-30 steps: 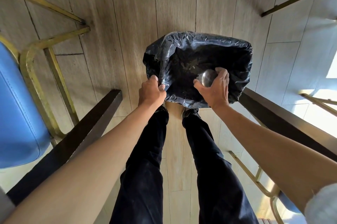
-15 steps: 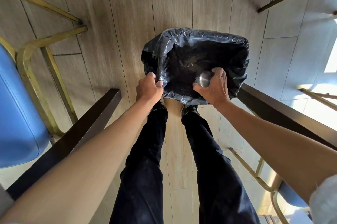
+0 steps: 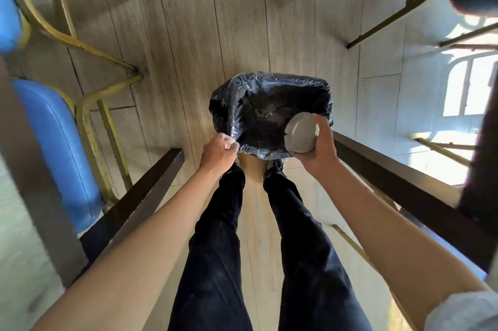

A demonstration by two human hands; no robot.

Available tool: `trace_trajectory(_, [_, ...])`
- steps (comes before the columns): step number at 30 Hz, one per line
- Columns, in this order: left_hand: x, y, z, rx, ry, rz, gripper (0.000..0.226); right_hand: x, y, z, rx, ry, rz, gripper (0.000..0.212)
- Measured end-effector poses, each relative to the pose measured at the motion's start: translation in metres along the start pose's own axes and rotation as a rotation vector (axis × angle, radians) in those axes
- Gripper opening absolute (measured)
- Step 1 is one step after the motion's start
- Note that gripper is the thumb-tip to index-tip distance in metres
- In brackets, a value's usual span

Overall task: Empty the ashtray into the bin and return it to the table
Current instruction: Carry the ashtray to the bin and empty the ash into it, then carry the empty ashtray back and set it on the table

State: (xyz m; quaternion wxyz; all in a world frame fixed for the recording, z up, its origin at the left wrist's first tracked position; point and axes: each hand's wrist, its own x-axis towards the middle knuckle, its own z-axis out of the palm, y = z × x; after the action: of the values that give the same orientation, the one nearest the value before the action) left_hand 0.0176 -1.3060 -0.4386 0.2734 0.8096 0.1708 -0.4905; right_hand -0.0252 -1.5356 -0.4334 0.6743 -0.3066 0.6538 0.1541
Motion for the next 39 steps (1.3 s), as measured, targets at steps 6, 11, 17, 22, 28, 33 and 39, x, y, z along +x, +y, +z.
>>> trace_trajectory(6, [-0.081, 0.043, -0.031, 0.010, -0.044, 0.151, 0.022, -0.104, -0.011, -0.009, 0.273, -0.131, 0.074, 0.051])
trace_trajectory(11, [-0.168, 0.066, -0.063, 0.002, -0.042, 0.327, 0.023, -0.206, -0.019, -0.017, 0.288, -0.219, 0.003, 0.051])
trace_trajectory(17, [-0.276, 0.066, -0.106, 0.010, 0.039, 0.608, 0.026, -0.319, -0.021, -0.025, 0.184, -0.376, -0.073, 0.062])
trace_trajectory(22, [-0.354, 0.058, -0.147, 0.025, 0.073, 0.801, 0.071, -0.399, -0.023, -0.012, 0.031, -0.505, -0.141, 0.044])
trace_trajectory(28, [-0.410, 0.066, -0.173, 0.061, 0.220, 0.945, 0.111, -0.449, -0.024, 0.010, -0.163, -0.615, -0.208, 0.046])
trace_trajectory(33, [-0.446, 0.061, -0.175, -0.056, 0.368, 0.904, 0.114, -0.480, -0.022, 0.026, -0.457, -0.606, -0.327, 0.053])
trace_trajectory(39, [-0.488, 0.038, -0.148, -0.291, 0.514, 0.757, 0.112, -0.506, -0.021, 0.033, -0.903, -0.637, -0.511, 0.052])
